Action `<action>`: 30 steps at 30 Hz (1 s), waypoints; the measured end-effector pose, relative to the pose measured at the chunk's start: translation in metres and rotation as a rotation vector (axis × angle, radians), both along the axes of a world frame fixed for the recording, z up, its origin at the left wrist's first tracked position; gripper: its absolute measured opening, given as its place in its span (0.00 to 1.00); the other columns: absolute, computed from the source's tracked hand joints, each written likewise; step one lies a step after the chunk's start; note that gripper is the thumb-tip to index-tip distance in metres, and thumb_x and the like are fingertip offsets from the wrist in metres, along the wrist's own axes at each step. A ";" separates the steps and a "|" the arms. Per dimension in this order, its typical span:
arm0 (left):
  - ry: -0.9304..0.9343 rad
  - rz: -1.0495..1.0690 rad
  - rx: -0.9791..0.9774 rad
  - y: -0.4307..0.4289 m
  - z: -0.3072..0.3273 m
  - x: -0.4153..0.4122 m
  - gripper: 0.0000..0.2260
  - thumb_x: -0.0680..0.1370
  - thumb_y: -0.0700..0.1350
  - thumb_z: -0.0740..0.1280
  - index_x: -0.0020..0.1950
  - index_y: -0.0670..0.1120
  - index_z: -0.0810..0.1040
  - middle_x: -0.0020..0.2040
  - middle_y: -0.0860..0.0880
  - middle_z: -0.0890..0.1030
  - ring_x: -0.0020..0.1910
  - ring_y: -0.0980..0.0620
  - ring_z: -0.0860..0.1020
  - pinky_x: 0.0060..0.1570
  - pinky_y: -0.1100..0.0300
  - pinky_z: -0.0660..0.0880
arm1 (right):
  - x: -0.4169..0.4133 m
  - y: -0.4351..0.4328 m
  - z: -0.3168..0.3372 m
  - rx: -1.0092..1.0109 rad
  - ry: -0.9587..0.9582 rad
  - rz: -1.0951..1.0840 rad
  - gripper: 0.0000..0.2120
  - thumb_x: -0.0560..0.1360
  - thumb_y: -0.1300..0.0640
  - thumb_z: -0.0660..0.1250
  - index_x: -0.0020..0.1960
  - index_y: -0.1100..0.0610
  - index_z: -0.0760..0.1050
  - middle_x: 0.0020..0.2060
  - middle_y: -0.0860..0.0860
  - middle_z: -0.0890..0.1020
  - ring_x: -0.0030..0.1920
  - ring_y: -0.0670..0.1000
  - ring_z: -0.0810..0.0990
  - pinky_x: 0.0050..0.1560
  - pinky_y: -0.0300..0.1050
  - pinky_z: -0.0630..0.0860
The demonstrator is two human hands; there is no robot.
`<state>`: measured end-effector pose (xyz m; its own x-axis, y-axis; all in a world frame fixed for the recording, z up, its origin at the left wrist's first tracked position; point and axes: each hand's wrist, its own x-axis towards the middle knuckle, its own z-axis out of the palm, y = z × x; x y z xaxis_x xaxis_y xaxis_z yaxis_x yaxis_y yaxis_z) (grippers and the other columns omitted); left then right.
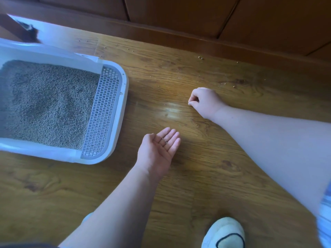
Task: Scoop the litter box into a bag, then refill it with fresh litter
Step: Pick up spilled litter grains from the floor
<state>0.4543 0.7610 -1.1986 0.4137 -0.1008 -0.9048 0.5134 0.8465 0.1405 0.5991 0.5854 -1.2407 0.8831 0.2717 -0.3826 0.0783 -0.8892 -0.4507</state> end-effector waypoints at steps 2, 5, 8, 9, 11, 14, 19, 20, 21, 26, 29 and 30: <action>0.000 0.004 0.003 0.002 0.000 -0.001 0.22 0.83 0.46 0.49 0.61 0.34 0.76 0.58 0.36 0.82 0.57 0.40 0.81 0.56 0.49 0.78 | -0.003 0.000 -0.001 -0.041 -0.010 0.021 0.06 0.78 0.55 0.65 0.42 0.50 0.75 0.45 0.45 0.76 0.47 0.52 0.77 0.50 0.49 0.75; 0.011 0.018 0.007 0.005 0.000 -0.005 0.22 0.83 0.46 0.48 0.61 0.34 0.76 0.59 0.35 0.81 0.58 0.40 0.81 0.56 0.48 0.78 | -0.009 0.002 -0.003 -0.074 -0.053 0.057 0.06 0.80 0.56 0.62 0.44 0.53 0.74 0.46 0.47 0.75 0.50 0.53 0.75 0.52 0.50 0.74; 0.010 0.011 0.005 0.005 0.000 -0.008 0.22 0.83 0.46 0.48 0.62 0.34 0.75 0.59 0.36 0.80 0.58 0.40 0.80 0.57 0.48 0.78 | -0.021 0.018 0.005 0.075 -0.083 0.119 0.05 0.79 0.58 0.63 0.46 0.54 0.76 0.45 0.47 0.74 0.50 0.52 0.74 0.53 0.48 0.72; 0.007 0.006 0.002 0.004 0.000 -0.007 0.22 0.83 0.46 0.48 0.62 0.34 0.75 0.59 0.36 0.80 0.58 0.40 0.80 0.57 0.48 0.78 | -0.028 0.027 0.009 0.169 -0.098 0.152 0.04 0.78 0.59 0.64 0.45 0.54 0.77 0.43 0.45 0.74 0.46 0.49 0.74 0.52 0.47 0.72; -0.007 0.007 -0.010 0.004 -0.002 -0.003 0.22 0.83 0.46 0.48 0.62 0.34 0.75 0.59 0.36 0.81 0.58 0.41 0.80 0.59 0.48 0.77 | -0.046 0.046 0.021 0.319 -0.078 0.262 0.04 0.76 0.59 0.66 0.44 0.53 0.78 0.40 0.42 0.74 0.40 0.43 0.72 0.49 0.45 0.72; -0.038 0.050 -0.033 0.005 -0.005 0.001 0.21 0.83 0.46 0.49 0.63 0.34 0.74 0.59 0.38 0.80 0.57 0.41 0.80 0.57 0.49 0.78 | -0.067 0.061 0.030 0.320 0.026 0.453 0.07 0.74 0.54 0.63 0.44 0.51 0.80 0.40 0.43 0.78 0.43 0.45 0.75 0.49 0.43 0.73; 0.022 -0.027 0.046 0.017 -0.007 0.003 0.21 0.84 0.46 0.48 0.60 0.35 0.76 0.59 0.36 0.80 0.58 0.41 0.80 0.58 0.48 0.77 | -0.046 0.019 0.025 0.316 -0.128 0.144 0.10 0.77 0.57 0.62 0.46 0.53 0.83 0.41 0.42 0.78 0.46 0.50 0.79 0.53 0.46 0.74; 0.027 -0.032 0.059 0.019 -0.007 0.003 0.21 0.83 0.46 0.49 0.59 0.35 0.77 0.58 0.36 0.80 0.57 0.40 0.80 0.58 0.48 0.77 | -0.040 0.004 0.024 0.260 -0.126 0.068 0.10 0.77 0.59 0.63 0.47 0.52 0.83 0.40 0.40 0.76 0.45 0.50 0.77 0.52 0.47 0.74; 0.028 -0.029 0.064 0.020 -0.007 0.003 0.21 0.83 0.46 0.49 0.58 0.35 0.77 0.58 0.36 0.81 0.57 0.40 0.80 0.57 0.48 0.77 | -0.038 -0.010 0.021 0.193 -0.111 0.021 0.10 0.78 0.60 0.63 0.47 0.51 0.82 0.39 0.40 0.74 0.44 0.49 0.75 0.51 0.47 0.73; 0.046 -0.087 0.090 0.009 -0.010 -0.002 0.20 0.82 0.45 0.50 0.56 0.35 0.78 0.55 0.37 0.82 0.53 0.41 0.83 0.54 0.49 0.79 | -0.063 -0.042 0.013 0.020 -0.028 0.147 0.05 0.77 0.60 0.67 0.47 0.52 0.80 0.40 0.43 0.72 0.45 0.46 0.70 0.52 0.46 0.71; 0.073 -0.116 0.101 0.002 -0.013 -0.006 0.20 0.81 0.44 0.50 0.55 0.35 0.79 0.51 0.38 0.84 0.50 0.42 0.84 0.51 0.50 0.80 | -0.067 -0.039 0.013 0.032 -0.043 0.169 0.03 0.77 0.59 0.68 0.48 0.54 0.80 0.42 0.46 0.73 0.46 0.46 0.69 0.51 0.41 0.68; 0.076 -0.122 0.098 0.001 -0.013 -0.007 0.20 0.81 0.44 0.51 0.54 0.35 0.79 0.50 0.38 0.84 0.50 0.42 0.84 0.51 0.50 0.80 | -0.067 -0.038 0.013 0.036 -0.050 0.167 0.02 0.77 0.59 0.68 0.48 0.54 0.79 0.42 0.45 0.73 0.47 0.46 0.69 0.51 0.40 0.66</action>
